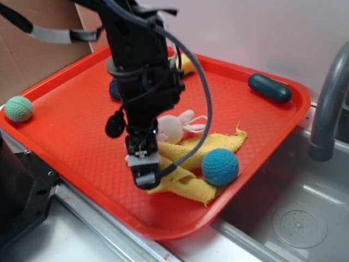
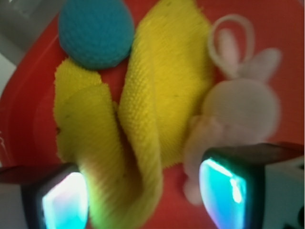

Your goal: Grab the yellow cloth.

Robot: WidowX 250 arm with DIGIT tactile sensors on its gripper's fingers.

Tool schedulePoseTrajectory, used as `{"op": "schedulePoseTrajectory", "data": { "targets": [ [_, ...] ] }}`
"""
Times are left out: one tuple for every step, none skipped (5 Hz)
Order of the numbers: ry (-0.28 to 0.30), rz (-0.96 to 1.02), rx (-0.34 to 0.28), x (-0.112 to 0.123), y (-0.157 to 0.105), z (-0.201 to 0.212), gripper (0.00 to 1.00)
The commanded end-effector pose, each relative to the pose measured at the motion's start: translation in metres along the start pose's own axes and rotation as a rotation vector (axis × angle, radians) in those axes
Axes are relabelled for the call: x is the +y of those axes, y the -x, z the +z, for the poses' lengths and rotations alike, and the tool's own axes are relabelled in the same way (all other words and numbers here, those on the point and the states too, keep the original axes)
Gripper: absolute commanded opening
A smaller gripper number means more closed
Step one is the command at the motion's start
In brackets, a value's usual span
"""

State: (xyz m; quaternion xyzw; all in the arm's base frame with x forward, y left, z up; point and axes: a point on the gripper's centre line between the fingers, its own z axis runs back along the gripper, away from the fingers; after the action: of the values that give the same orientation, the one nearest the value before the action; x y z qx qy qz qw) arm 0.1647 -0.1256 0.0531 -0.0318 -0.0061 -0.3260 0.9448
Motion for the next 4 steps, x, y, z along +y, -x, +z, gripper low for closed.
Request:
{"op": "schedulePoseTrajectory", "data": {
  "targets": [
    [0.057,-0.145,-0.144,-0.015,0.002,-0.004,1.00],
    [0.037,-0.174,-0.146,-0.027,0.000,-0.008,1.00],
    [0.029,-0.152,-0.138,-0.033,-0.003,-0.010,0.00],
    [0.031,-0.146,-0.138,-0.034,-0.004,-0.010,0.00]
  ]
}}
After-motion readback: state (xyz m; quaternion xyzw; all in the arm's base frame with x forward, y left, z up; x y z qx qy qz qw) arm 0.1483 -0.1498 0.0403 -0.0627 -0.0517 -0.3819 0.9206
